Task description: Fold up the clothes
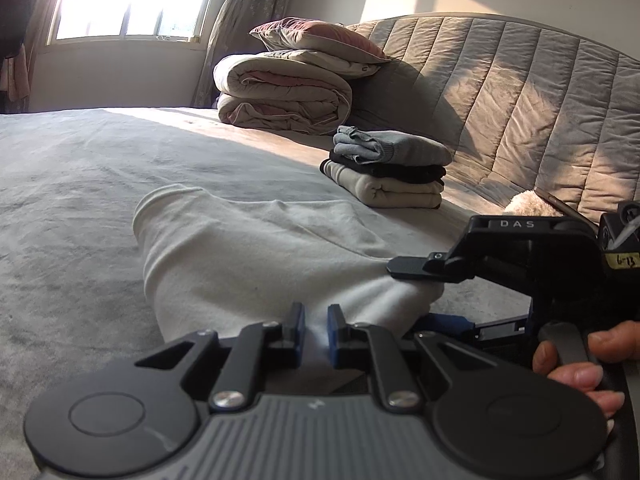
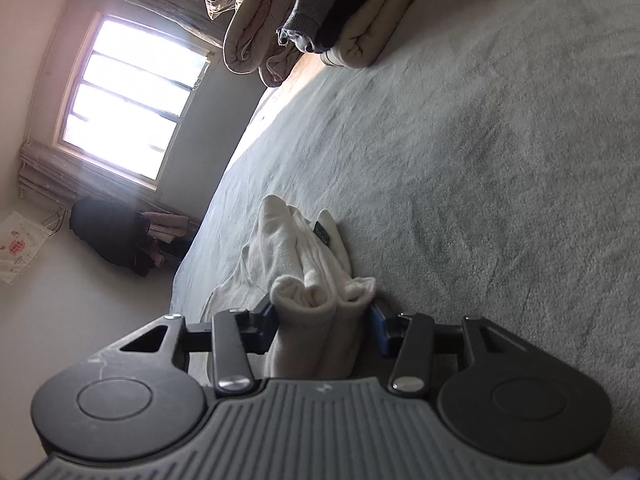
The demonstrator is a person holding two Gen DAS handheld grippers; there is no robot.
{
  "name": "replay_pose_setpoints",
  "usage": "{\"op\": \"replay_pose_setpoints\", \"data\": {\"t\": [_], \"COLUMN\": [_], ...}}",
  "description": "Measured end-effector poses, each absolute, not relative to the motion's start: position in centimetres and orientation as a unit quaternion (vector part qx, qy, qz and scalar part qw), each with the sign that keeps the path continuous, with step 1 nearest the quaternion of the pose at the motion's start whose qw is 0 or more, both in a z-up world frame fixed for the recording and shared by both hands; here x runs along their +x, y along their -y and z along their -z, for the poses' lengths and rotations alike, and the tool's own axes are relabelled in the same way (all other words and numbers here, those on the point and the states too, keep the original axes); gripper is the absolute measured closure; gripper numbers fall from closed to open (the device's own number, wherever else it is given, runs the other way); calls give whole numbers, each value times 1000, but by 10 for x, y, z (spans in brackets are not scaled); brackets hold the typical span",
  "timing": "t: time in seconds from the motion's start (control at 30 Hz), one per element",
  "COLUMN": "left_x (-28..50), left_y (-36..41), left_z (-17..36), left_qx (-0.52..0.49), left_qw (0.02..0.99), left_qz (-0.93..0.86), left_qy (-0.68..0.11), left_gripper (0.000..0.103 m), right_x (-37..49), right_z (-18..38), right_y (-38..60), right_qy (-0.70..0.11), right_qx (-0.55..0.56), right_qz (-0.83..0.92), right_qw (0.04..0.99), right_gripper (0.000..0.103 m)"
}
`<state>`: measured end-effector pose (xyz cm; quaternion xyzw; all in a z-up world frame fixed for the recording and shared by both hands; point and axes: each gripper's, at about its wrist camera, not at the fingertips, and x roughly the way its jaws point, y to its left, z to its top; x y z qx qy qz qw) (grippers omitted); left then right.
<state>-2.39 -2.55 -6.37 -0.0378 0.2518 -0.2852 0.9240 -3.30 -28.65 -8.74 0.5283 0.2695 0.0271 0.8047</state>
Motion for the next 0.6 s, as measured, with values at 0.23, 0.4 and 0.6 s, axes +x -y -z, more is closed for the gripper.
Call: {"op": "replay_pose_setpoints", "data": {"t": [0.23, 0.4, 0.6], "left_x": [-28, -33, -24], "left_y": [20, 16, -6], "left_z": [59, 51, 35], "left_qx": [-38, -39, -99], "left_qw": [917, 911, 911], "left_qz": [305, 320, 307], "left_qy": [-256, -258, -258], "left_gripper": [88, 79, 79], "right_x": [-34, -46, -48], "right_z": [87, 66, 23], "right_y": [301, 302, 279], "right_qy": [-298, -295, -240], "right_qx": [549, 512, 356], "right_qz": [-46, -48, -53], "right_qw": [779, 805, 902], "right_gripper": [57, 52, 52]}}
